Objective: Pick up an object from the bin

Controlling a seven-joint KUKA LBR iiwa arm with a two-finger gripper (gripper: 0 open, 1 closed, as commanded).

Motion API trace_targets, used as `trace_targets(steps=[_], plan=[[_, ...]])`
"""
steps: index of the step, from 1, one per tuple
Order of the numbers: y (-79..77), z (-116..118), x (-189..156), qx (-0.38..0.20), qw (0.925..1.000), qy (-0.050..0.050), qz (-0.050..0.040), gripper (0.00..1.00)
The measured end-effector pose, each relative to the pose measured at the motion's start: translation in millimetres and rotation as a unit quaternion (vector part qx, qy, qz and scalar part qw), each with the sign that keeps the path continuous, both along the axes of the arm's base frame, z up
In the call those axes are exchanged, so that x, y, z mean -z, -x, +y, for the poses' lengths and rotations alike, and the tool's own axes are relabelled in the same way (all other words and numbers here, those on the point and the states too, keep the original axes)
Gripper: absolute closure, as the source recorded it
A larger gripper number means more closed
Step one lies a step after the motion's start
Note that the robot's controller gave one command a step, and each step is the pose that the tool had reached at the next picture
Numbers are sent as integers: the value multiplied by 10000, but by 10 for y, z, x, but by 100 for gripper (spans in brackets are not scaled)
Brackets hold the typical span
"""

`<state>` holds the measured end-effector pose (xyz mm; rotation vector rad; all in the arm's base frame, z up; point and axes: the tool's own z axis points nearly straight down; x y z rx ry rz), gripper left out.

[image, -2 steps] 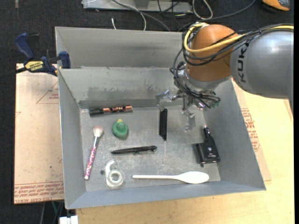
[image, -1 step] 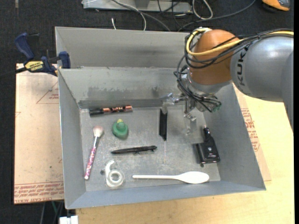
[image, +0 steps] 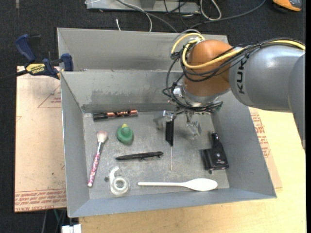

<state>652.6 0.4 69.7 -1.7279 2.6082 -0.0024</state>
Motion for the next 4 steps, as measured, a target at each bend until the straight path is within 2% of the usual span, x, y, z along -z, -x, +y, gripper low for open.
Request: trace_targets(steps=[1, 2, 3, 4], plan=[[35, 48, -19, 845, 9964, -6, 13, 100], [36, 48, -24, 848, 9964, -7, 14, 100], [70, 55, -303, 847, 9964, -6, 68, 100], [35, 54, -711, 852, 9964, -9, 3, 100]])
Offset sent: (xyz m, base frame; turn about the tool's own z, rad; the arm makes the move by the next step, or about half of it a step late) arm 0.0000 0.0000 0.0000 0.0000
